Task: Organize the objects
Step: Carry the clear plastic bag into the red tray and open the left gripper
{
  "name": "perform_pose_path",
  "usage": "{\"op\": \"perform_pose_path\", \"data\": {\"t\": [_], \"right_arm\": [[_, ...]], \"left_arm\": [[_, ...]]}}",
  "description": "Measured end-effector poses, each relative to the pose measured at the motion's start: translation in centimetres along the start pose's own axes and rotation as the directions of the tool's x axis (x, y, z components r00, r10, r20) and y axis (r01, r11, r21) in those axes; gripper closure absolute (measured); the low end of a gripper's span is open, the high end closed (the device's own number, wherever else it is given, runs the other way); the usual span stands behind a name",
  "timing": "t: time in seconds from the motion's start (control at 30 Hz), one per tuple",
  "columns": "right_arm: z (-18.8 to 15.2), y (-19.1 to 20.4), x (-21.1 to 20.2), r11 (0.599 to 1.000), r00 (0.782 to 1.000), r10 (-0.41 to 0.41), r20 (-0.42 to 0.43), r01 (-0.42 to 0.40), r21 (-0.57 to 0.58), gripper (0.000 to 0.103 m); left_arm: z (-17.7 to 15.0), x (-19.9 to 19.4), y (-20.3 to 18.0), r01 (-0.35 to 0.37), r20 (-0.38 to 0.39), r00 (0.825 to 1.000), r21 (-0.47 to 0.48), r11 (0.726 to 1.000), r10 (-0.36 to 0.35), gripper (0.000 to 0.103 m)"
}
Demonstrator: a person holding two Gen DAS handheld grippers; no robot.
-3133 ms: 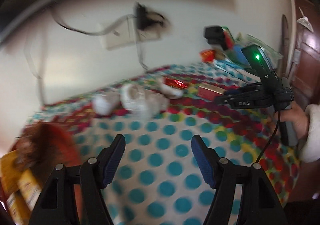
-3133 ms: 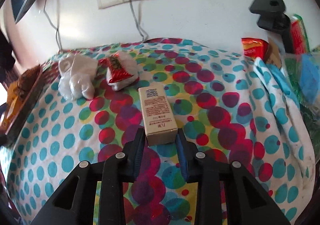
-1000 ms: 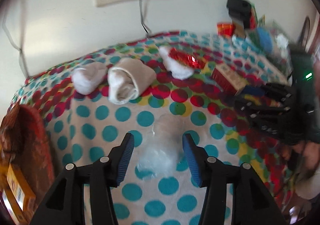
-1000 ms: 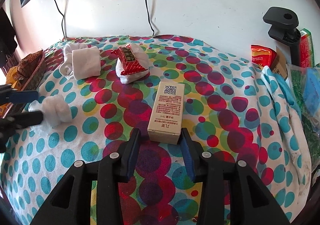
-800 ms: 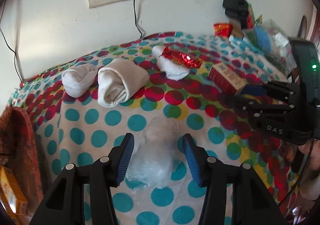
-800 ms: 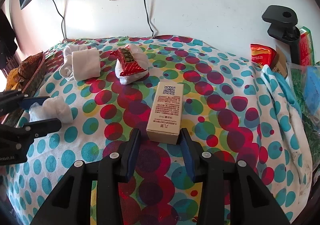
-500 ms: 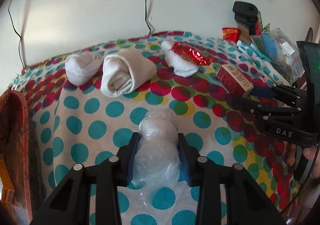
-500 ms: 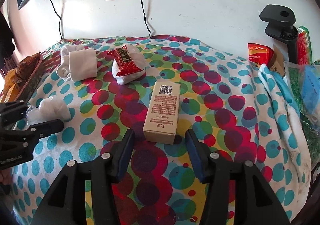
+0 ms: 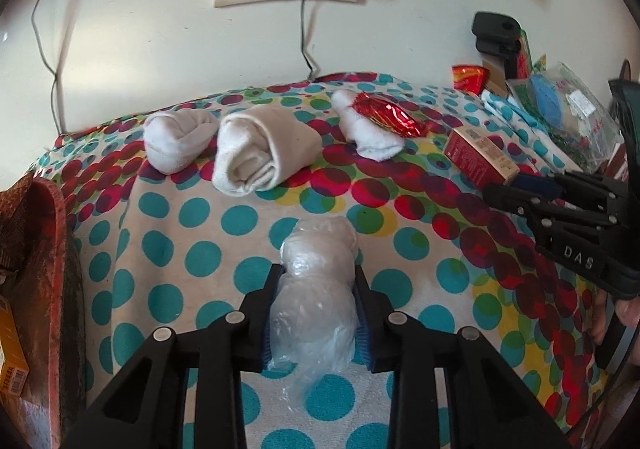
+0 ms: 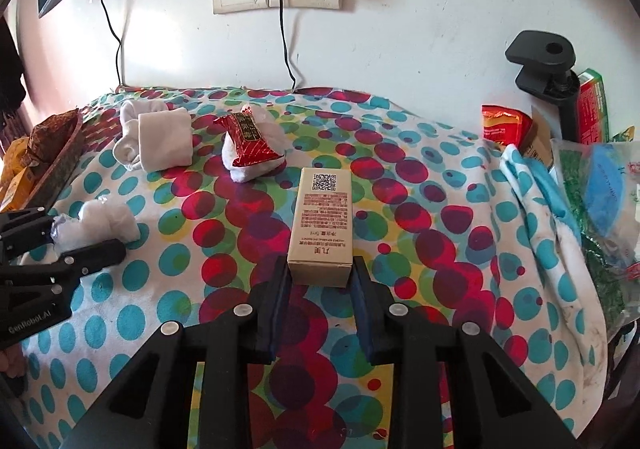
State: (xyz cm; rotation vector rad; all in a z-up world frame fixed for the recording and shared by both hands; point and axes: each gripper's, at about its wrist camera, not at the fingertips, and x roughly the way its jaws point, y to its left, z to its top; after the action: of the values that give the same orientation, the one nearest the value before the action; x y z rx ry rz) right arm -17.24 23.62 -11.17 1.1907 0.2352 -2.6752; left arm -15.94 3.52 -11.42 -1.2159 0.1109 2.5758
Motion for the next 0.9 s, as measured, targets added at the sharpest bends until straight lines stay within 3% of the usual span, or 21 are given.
{"op": "perform_pose_path", "data": {"t": [0.23,0.57,0.9], "right_arm": [[0.0,0.8,0.2,0.998,1.0,-0.031,-0.005,0.03,-0.046,0.075],[-0.1,0.8,0.4,0.999,1.0,-0.026,-0.015,0.025,-0.045,0.075],[-0.2,1.5,0.5,0.997,0.999,-0.031,-0.02,0.029,-0.077,0.075]], "left_arm": [[-0.2,-0.9,1.2,-0.024,0.04,0.999,-0.06,0.998,0.027,0.072],[-0.9,-3.4,0.3,-0.103,0.086,0.991,-0.035,0.994,0.106,0.072],[-2.7,-5.6,0.3,-0.103,0.077,0.992,-0.028,0.994,0.105,0.072]]}}
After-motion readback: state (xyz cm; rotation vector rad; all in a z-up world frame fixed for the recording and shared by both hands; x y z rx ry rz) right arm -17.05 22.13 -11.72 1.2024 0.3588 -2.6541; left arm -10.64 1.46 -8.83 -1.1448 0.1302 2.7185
